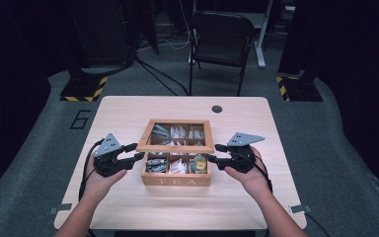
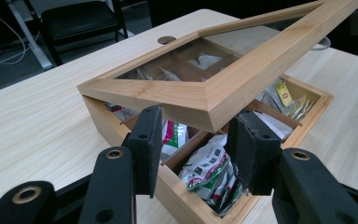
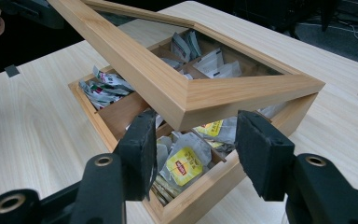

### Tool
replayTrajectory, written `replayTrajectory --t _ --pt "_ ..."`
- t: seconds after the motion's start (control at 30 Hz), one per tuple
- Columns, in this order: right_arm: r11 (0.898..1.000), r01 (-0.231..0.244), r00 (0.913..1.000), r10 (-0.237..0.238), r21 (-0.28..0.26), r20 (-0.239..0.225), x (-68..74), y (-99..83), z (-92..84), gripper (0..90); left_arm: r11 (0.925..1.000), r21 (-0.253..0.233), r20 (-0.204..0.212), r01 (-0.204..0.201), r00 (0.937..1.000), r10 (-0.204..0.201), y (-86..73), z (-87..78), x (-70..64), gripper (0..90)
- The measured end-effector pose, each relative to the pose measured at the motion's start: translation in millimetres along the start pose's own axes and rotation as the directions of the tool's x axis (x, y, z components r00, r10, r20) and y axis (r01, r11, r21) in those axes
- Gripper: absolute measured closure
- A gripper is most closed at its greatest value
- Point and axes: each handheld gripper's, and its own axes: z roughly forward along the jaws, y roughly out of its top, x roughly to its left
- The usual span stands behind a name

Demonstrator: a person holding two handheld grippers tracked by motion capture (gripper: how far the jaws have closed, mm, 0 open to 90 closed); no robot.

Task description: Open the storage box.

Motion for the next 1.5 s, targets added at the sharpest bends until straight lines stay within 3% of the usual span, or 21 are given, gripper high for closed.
replayTrajectory --t 0.3,0.7,0.97,1.5 --pt "0.998 0.055 0.9978 -0.056 0.014 0.035 -5.3 9.3 5.4 46.1 0.9999 -0.017 0.006 0.002 1.0 -0.002 12.4 -0.9 5.9 56.3" --pt "0.996 0.081 0.9952 -0.08 -0.023 0.056 -8.5 24.8 7.0 47.1 0.9997 -0.021 -0.001 -0.015 0.9999 0.015 21.6 -0.6 9.6 56.3" --pt "0.997 0.071 0.9966 -0.069 -0.034 0.046 -11.7 33.1 4.5 48.3 0.9991 -0.042 0.008 0.005 1.0 -0.004 27.8 0.8 14.7 55.6" --pt "0.998 0.037 0.9988 -0.036 -0.046 0.033 -18.7 47.0 2.6 49.5 0.9986 -0.049 -0.025 -0.019 0.9995 0.018 38.9 12.0 22.3 53.6"
